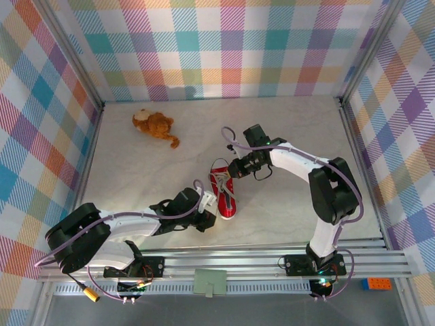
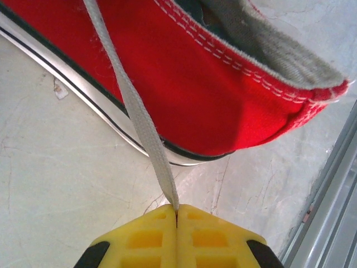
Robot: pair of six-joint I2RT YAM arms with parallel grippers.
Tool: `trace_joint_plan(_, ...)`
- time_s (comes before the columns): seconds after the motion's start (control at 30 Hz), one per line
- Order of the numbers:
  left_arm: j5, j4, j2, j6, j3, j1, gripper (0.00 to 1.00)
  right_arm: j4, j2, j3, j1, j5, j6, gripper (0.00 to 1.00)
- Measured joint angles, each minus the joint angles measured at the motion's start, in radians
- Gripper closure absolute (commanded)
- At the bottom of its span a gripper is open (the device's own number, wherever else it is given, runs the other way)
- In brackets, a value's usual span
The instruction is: Tie the shoes
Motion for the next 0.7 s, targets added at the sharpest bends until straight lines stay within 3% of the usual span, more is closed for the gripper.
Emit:
trace_joint_plan(0.27, -0.011, 0.001, -0.032, -0.008, -0.008, -0.044, 1.00, 0.000, 0.002, 0.008, 0.018, 0.059, -0.018, 1.00)
trace_joint_plan(0.3, -0.014, 0.002, -0.032, -0.011, -0.010, -0.047, 0.94, 0.001, 0.002, 0.013, 0.020, 0.064, -0.021, 1.00)
trace_joint_plan(0.37, -0.027, 0.000, -0.032, -0.013, -0.014, -0.051, 0.72, 0.001, 0.003, 0.019, 0.023, 0.071, -0.025, 1.00)
trace_joint_plan(0.43, -0.054, -0.008, -0.040, -0.029, -0.017, -0.054, 0.60, 0.002, 0.003, 0.022, 0.025, 0.075, -0.026, 1.00)
trace_joint_plan(0.7, -0.199, -0.157, -0.290, -0.033, -0.014, -0.039, 0.34, 0.002, 0.003, 0.022, 0.030, 0.076, -0.051, 1.00)
